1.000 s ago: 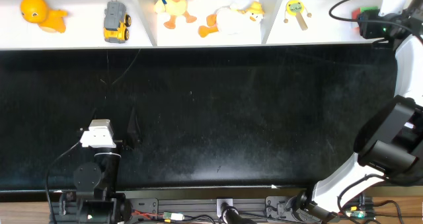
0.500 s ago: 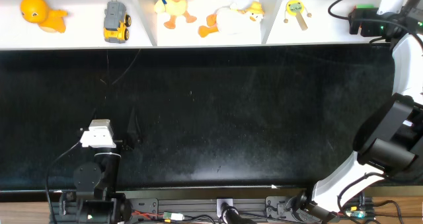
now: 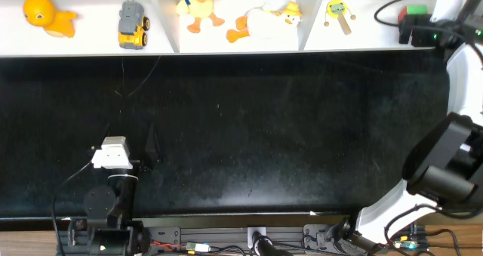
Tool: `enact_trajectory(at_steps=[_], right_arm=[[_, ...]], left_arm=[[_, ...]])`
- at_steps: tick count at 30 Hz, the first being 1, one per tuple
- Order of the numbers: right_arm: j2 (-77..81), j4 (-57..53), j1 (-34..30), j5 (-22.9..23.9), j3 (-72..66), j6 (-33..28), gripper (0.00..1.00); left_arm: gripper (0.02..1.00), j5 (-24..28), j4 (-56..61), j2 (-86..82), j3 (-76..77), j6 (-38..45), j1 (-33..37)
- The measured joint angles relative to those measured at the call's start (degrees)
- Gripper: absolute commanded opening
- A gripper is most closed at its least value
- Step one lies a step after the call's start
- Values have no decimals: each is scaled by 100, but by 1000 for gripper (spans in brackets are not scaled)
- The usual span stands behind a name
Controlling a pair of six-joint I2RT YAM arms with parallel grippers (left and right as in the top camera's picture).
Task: Store Toys
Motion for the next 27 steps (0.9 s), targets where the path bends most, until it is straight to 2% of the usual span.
enact_trajectory(at_steps=[9, 14, 22, 27], right_arm=[[-1432, 323, 22, 151, -1910, 0, 996], [-2229, 402, 306, 448, -2638, 2, 993], [-3018, 1386, 1547, 643, -3676, 22, 996], [-3499, 2387, 2643, 1119, -4369, 470, 996]], left_arm=[[998, 0, 0, 0, 0, 2, 0], [998, 0, 0, 0, 0, 0, 0], [998, 0, 0, 0, 0, 2, 0], [998, 0, 0, 0, 0, 0, 0]])
